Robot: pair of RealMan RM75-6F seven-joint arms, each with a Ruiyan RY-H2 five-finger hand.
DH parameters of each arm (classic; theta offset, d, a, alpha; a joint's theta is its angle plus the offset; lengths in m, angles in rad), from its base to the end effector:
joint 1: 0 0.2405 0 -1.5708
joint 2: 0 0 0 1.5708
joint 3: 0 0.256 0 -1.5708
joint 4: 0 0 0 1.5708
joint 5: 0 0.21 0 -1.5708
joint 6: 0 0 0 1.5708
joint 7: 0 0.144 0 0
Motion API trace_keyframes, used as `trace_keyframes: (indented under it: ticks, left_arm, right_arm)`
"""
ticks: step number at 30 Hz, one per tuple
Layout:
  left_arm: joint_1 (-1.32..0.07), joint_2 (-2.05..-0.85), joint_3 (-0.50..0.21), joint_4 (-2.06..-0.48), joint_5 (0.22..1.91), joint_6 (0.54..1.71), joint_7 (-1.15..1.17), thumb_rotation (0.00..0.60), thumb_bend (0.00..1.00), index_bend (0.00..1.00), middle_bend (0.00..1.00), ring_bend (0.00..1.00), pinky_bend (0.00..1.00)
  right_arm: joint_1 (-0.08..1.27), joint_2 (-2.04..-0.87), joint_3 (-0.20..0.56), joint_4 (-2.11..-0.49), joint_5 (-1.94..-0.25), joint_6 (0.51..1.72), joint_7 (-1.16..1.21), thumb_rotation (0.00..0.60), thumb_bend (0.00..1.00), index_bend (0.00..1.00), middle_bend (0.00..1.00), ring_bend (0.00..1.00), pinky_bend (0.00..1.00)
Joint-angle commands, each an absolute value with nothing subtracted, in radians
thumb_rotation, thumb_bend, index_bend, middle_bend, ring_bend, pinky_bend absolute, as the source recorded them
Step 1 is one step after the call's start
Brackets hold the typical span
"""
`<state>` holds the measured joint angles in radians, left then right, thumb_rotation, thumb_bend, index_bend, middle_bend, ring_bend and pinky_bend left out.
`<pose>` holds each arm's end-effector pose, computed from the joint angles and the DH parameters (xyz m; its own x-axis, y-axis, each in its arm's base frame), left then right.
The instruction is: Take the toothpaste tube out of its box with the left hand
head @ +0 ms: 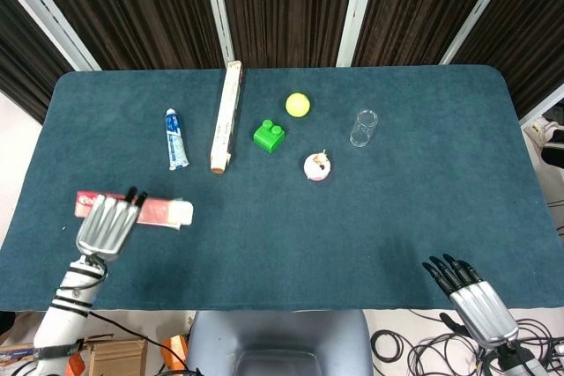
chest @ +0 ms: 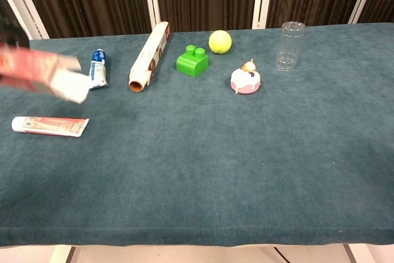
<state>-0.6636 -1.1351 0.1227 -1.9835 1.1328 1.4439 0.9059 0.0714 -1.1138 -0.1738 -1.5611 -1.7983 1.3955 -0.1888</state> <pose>-0.1779 0.2658 0.1090 0.8378 -0.0161 0.5457 0.5225 -0.2661 -0.8101 -0.3083 -0.1176 0.1108 0.6361 -0.2448 0.7317 -0.7633 -0.3385 0.5503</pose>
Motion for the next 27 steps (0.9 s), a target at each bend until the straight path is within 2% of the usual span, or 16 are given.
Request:
trace_keyframes:
  ticks: [1,9,11,16,20,23,25,27]
  left_arm:
    - [-0.571,-1.209,0.194,-1.827,1.228,1.312,0.704,0.600,0.36,0.50,0.50,0.92,0.96]
    - [-0.525,-1.294,0.156,-1.691,1.206,1.250,0.596,0.600,0.36,0.43,0.44,0.89,0.93]
    - [-0.516,-1.300,0.150,-1.676,1.214,1.246,0.571,0.600,0.36,0.38,0.41,0.88,0.92]
    - [-0.495,-1.303,0.144,-1.641,1.249,1.236,0.521,0.600,0.30,0.16,0.29,0.83,0.88]
    - [-0.481,-1.290,0.143,-1.627,1.282,1.233,0.489,0.600,0.28,0.07,0.22,0.76,0.84]
    - [-0.464,-1.272,0.145,-1.621,1.319,1.254,0.475,0.600,0.27,0.03,0.15,0.63,0.80]
    - [-0.445,-1.253,0.149,-1.626,1.356,1.288,0.459,0.600,0.27,0.02,0.08,0.45,0.79]
    - [-0.416,-1.233,0.155,-1.628,1.423,1.349,0.402,0.600,0.26,0.02,0.04,0.34,0.73]
  right_arm:
    - [0.072,-1.111,-0.175,-1.563,-1.797,1.392,-0.189,0.600,0.20,0.10,0.08,0.04,0.17]
    - [0.078,-1.107,-0.175,-1.569,-1.793,1.375,-0.195,0.600,0.20,0.10,0.08,0.04,0.17]
    - [0.078,-1.107,-0.176,-1.570,-1.792,1.372,-0.198,0.600,0.20,0.10,0.08,0.04,0.17]
    - [0.079,-1.107,-0.176,-1.573,-1.790,1.367,-0.203,0.600,0.20,0.10,0.08,0.04,0.17]
    - [0.080,-1.104,-0.176,-1.577,-1.788,1.367,-0.195,0.600,0.20,0.10,0.08,0.04,0.17]
    - [0.075,-1.103,-0.173,-1.576,-1.790,1.385,-0.177,0.600,0.20,0.10,0.08,0.04,0.17]
    - [0.071,-1.105,-0.169,-1.572,-1.795,1.404,-0.160,0.600,0.20,0.10,0.08,0.04,0.17]
    - [0.066,-1.112,-0.164,-1.564,-1.801,1.430,-0.142,0.600,0.20,0.09,0.08,0.04,0.17]
